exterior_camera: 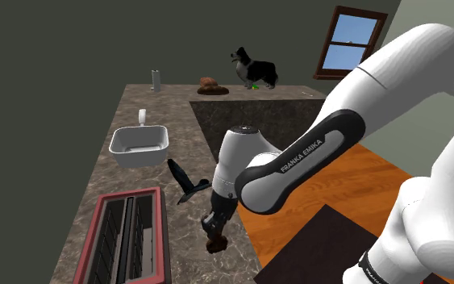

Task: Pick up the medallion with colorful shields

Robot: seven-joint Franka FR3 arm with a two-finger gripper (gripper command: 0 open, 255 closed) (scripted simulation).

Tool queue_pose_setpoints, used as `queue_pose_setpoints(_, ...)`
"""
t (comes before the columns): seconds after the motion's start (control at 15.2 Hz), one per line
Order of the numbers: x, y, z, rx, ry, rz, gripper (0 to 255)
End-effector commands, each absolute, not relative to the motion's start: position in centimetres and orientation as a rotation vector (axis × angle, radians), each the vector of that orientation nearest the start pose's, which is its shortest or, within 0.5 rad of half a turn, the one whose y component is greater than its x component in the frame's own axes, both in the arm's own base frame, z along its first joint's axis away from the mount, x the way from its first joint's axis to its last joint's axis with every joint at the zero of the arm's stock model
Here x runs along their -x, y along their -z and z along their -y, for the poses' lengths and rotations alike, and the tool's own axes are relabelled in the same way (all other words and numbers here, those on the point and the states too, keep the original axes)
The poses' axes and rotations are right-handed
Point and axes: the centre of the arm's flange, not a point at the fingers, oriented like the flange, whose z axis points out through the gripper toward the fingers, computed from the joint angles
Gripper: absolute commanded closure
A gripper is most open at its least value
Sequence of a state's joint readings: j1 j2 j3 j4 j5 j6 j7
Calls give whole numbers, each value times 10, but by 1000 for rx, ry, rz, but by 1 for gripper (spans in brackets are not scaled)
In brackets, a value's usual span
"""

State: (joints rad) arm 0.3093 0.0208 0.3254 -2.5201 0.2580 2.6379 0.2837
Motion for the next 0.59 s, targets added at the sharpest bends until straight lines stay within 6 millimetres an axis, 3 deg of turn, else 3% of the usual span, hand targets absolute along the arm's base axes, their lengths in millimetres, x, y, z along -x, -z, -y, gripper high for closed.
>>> queue_pose_setpoints(0.0,-384,-289,-275,2965,35,194,255)
queue_pose_setpoints(0.4,-384,-320,-275,2965,35,194,255)
queue_pose_setpoints(0.53,-384,-321,-275,2965,35,194,255)
